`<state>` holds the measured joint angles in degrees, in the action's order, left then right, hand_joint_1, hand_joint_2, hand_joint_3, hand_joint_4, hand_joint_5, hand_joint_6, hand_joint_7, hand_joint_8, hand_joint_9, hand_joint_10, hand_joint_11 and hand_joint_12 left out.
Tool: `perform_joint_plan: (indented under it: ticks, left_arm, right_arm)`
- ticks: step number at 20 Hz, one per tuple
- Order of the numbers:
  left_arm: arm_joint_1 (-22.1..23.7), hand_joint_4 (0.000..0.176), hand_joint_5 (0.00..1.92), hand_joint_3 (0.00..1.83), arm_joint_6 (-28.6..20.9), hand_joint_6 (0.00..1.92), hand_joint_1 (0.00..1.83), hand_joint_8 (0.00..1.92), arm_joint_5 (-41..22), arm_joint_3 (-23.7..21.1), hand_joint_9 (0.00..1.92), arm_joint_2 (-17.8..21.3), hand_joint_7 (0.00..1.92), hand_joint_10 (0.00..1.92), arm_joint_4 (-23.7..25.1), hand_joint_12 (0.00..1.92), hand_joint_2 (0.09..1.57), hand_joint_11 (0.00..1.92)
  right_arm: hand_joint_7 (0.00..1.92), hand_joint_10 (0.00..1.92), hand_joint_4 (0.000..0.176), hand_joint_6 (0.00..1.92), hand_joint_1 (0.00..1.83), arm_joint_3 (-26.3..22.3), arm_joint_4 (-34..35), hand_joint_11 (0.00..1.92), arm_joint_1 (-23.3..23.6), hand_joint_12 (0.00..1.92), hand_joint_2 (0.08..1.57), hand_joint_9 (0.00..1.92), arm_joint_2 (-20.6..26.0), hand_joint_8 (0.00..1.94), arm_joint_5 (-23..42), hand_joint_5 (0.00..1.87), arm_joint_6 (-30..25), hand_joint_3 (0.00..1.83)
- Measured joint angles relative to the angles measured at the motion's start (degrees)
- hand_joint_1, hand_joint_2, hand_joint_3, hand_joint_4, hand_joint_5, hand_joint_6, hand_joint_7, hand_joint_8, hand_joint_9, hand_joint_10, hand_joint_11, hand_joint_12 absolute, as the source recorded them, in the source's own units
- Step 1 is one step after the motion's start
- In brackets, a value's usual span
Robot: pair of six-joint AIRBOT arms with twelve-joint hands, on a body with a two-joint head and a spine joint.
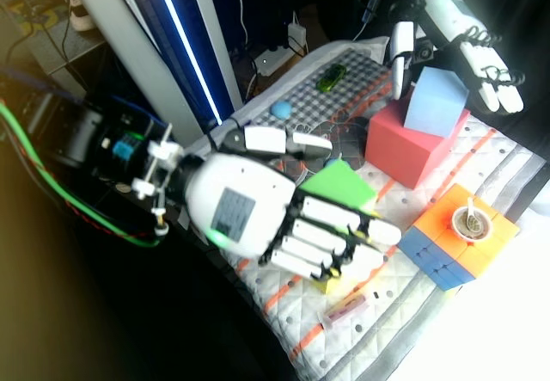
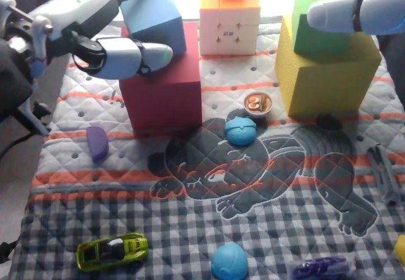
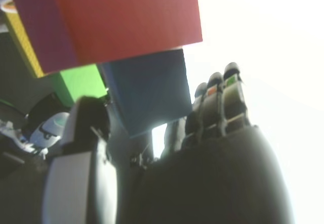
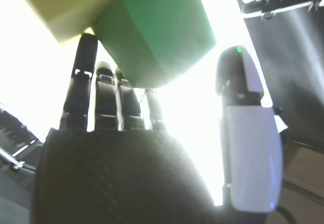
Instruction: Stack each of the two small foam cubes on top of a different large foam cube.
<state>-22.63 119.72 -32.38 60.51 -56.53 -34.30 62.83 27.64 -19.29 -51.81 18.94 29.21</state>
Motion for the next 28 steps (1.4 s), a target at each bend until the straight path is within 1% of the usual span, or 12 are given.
perform_joint_plan:
  ticks: [2, 6, 8, 9, 11, 13, 16, 20, 22, 23, 27, 28]
  left_arm:
    - [-0.5, 0.165, 0.0, 0.0, 0.0, 0.0, 0.59, 0.0, -1.5, -1.6, 0.0, 1.3, 0.0, 0.0, 1.0, 0.0, 1.14, 0.0]
    - [-0.7, 0.176, 0.0, 0.0, 0.0, 0.0, 0.54, 0.0, -4.5, -3.5, 0.0, 2.8, 0.0, 0.0, 2.6, 0.0, 1.08, 0.0]
    - [-0.8, 0.176, 0.0, 0.0, 0.0, 0.0, 0.6, 0.0, -5.9, -4.9, 0.0, 3.7, 0.0, 0.0, 3.9, 0.0, 1.12, 0.0]
    - [-1.1, 0.176, 0.0, 0.0, 0.0, 0.0, 0.61, 0.0, -6.9, -5.3, 0.0, 4.1, 0.0, 0.0, 4.5, 0.0, 1.13, 0.0]
    - [-1.4, 0.176, 0.0, 0.0, 0.0, 0.0, 0.48, 0.0, -8.1, -5.7, 0.0, 4.8, 0.0, 0.0, 4.3, 0.0, 1.11, 0.0]
    - [-2.5, 0.176, 0.0, 0.0, -1.2, 0.0, 0.54, 0.0, -10.7, -7.1, 0.0, 5.9, 0.0, 0.0, 5.2, 0.01, 1.12, 0.02]
    - [-5.1, 0.176, 0.0, 0.0, -8.7, 0.0, 0.54, 0.0, -14.0, -8.6, 0.0, 8.2, 0.0, 0.0, 9.1, 0.0, 1.05, 0.01]
    - [-9.7, 0.176, 0.0, 0.0, -17.6, 0.0, 0.52, 0.0, -23.0, -11.0, 0.0, 12.3, 0.0, 0.0, 12.1, 0.0, 1.03, 0.0]
    - [-11.3, 0.176, 0.0, 0.0, -18.0, 0.0, 0.47, 0.0, -27.1, -12.7, 0.0, 13.4, 0.0, 0.0, 13.6, 0.02, 1.0, 0.04]
    - [-12.2, 0.176, 0.0, 0.0, -18.1, 0.0, 0.52, 0.0, -29.7, -14.0, 0.0, 13.8, 0.0, 0.0, 15.4, 0.02, 1.04, 0.04]
    - [-15.0, 0.155, 0.0, 0.01, -24.3, 0.0, 0.37, 0.0, -35.5, -14.7, 0.0, 15.1, 0.0, 0.0, 18.2, 0.0, 1.07, 0.0]
    - [-15.8, 0.149, 0.0, 0.02, -25.3, 0.0, 0.33, 0.0, -36.5, -14.6, 0.0, 15.4, 0.0, 0.0, 17.9, 0.0, 1.1, 0.0]
  right_arm:
    - [0.0, 0.0, 0.122, 0.0, 0.49, -1.9, -1.6, 0.0, 0.6, 0.08, 1.03, 0.0, 2.1, 0.0, 1.7, 0.0, 0.0, 0.0]
    - [0.0, 0.0, 0.082, 0.0, 0.53, -4.4, -4.4, 0.0, 3.6, 0.0, 1.01, 0.0, 4.5, 0.0, 3.1, 0.0, 0.0, 0.0]
    - [0.0, 0.0, 0.161, 0.0, 0.55, -5.7, -5.9, 0.0, 5.4, 0.0, 1.03, 0.0, 5.9, 0.0, 4.2, 0.0, 0.0, 0.0]
    - [0.0, 0.0, 0.156, 0.0, 0.55, -6.1, -5.9, 0.0, 5.4, 0.0, 1.05, 0.0, 6.5, 0.0, 4.5, 0.0, 0.0, 0.01]
    - [0.0, 0.0, 0.118, 0.0, 0.54, -7.3, -6.4, 0.0, 5.4, 0.96, 1.06, 0.0, 8.0, 0.0, 4.4, 0.0, 0.0, 0.0]
    - [0.0, 0.0, 0.138, 0.0, 0.56, -9.1, -7.8, 0.0, 5.4, 0.65, 1.07, 0.0, 9.6, 0.0, 5.8, 0.0, 0.0, 0.0]
    - [0.0, 0.0, 0.119, 0.0, 0.49, -11.2, -11.3, 0.0, 5.4, 1.19, 1.05, 0.0, 11.1, 0.0, 8.2, 0.0, 0.0, 0.0]
    - [0.0, 0.0, 0.098, 0.0, 0.43, -11.3, -21.2, 0.0, 0.1, 0.11, 1.04, 0.0, 13.3, 0.0, 14.4, 0.0, 0.0, 0.0]
    - [0.0, 0.0, 0.044, 0.0, 0.44, -11.3, -24.3, 0.0, -2.3, 0.0, 1.06, 0.0, 14.1, 0.0, 18.3, 0.0, 0.0, 0.01]
    - [0.0, 0.0, 0.068, 0.0, 0.47, -11.5, -25.5, 0.0, -3.6, 0.0, 1.06, 0.0, 14.7, 0.0, 21.8, 0.0, -0.1, 0.01]
    - [0.0, 0.0, 0.018, 0.0, 0.44, -12.2, -26.8, 0.01, -8.7, 0.01, 1.08, 0.0, 15.7, 0.0, 32.9, 0.0, -0.2, 0.02]
    - [0.0, 0.0, 0.037, 0.0, 0.45, -12.3, -26.9, 0.02, -9.8, 0.01, 1.09, 0.0, 15.7, 0.0, 34.7, 0.0, -0.2, 0.02]
